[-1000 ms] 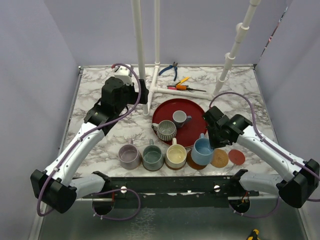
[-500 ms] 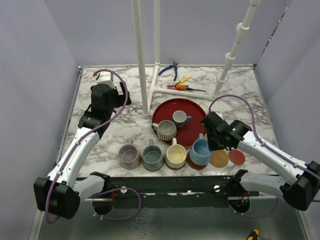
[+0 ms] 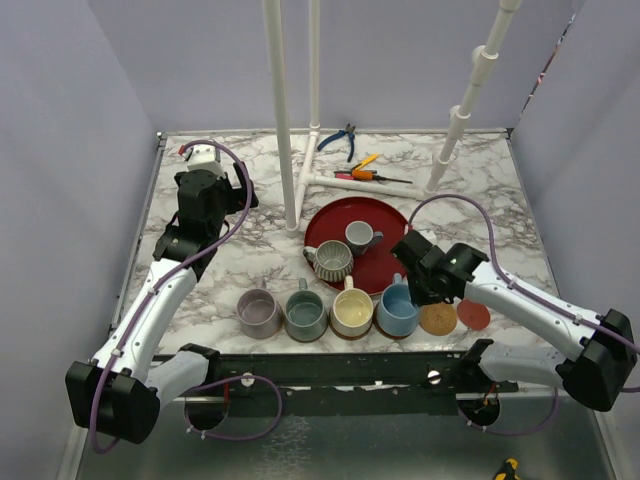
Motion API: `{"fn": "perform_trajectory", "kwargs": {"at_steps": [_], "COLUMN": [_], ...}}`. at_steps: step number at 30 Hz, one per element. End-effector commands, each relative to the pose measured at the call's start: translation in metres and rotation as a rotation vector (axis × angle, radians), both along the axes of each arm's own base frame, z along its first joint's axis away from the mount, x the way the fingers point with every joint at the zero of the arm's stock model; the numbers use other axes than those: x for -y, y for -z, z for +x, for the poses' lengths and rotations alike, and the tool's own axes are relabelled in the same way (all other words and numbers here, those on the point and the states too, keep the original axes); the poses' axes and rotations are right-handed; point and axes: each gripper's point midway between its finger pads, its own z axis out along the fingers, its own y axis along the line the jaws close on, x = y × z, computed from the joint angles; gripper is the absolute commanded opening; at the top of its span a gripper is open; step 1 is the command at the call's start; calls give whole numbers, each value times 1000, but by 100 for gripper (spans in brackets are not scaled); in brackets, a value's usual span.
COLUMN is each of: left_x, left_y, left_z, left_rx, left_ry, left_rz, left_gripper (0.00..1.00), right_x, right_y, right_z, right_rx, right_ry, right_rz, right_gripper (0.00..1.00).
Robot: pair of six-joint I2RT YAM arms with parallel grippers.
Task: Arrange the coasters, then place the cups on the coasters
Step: Place the cup on the coaster.
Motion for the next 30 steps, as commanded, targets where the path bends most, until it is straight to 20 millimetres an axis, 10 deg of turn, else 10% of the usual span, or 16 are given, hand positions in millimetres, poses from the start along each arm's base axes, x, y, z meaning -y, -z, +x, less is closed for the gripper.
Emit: {"fn": "perform_trajectory", "kwargs": {"at_steps": [1,30], "left_x": [-3,1], "left_y": [0,2], "left_z": [0,0], "left_rx": [12,8], "left_ry": [-9,13], "left_rz": [-3,-4], "left_gripper": [99,99], "right_x": [-12,-3], "right_y": [-3,1], "right_z": [12,6], "right_rx": [58,43], "right_ry": [17,50], "right_rz": [27,-40], "right_gripper": [1,1]}}
